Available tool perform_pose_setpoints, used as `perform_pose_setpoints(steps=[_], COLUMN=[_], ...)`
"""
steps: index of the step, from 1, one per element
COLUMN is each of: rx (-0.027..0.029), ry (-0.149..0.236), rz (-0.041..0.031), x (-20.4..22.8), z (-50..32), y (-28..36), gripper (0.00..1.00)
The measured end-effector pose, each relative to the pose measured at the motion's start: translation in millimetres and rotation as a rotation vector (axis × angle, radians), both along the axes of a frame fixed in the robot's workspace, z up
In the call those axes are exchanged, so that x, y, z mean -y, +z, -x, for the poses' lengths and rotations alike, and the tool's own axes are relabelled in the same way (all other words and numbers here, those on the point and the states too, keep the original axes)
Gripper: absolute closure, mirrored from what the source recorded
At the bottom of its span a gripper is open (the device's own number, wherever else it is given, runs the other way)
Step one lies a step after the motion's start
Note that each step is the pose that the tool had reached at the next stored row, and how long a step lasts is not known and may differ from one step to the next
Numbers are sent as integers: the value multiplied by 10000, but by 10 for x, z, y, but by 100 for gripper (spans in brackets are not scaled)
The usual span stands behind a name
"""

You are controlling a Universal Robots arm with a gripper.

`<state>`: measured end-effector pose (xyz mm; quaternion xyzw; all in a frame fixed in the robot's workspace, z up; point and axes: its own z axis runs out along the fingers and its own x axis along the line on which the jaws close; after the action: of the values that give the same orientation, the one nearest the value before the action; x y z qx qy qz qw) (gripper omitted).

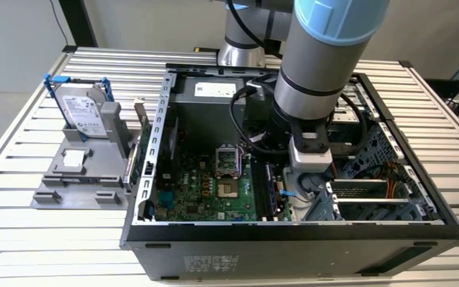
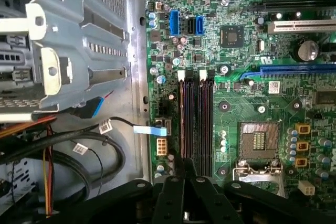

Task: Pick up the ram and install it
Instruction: 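Press down the ram until it locks into place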

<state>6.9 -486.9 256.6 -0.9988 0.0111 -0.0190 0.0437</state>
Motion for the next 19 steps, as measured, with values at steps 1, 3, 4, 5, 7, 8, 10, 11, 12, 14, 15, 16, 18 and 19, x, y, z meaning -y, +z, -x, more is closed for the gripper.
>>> perform_pose_setpoints(steps=[1, 3, 4, 5, 7, 8, 10, 11, 12, 14, 15, 16, 18, 19], rx=[0, 0, 0, 0, -1, -1, -2, -2, -2, -3, -3, -3, -4, -4], ry=[150, 485, 648, 814, 1161, 1352, 1728, 1897, 2077, 2453, 2633, 2811, 3177, 3360], rz=[-10, -29, -30, -30, -30, -30, -30, -30, -31, -30, -30, -30, -30, -29], x=[0, -1, -1, -1, -1, -1, -1, -1, -2, -1, -1, -2, -2, -2], z=[0, 0, 0, 0, 0, 0, 0, 0, 0, 0, 0, 0, 0, 0], y=[0, -1, -1, 0, 0, 0, 0, 0, 0, 0, 0, 0, 0, 0], gripper=[100, 100, 100, 100, 100, 100, 100, 100, 100, 100, 100, 100, 100, 100])
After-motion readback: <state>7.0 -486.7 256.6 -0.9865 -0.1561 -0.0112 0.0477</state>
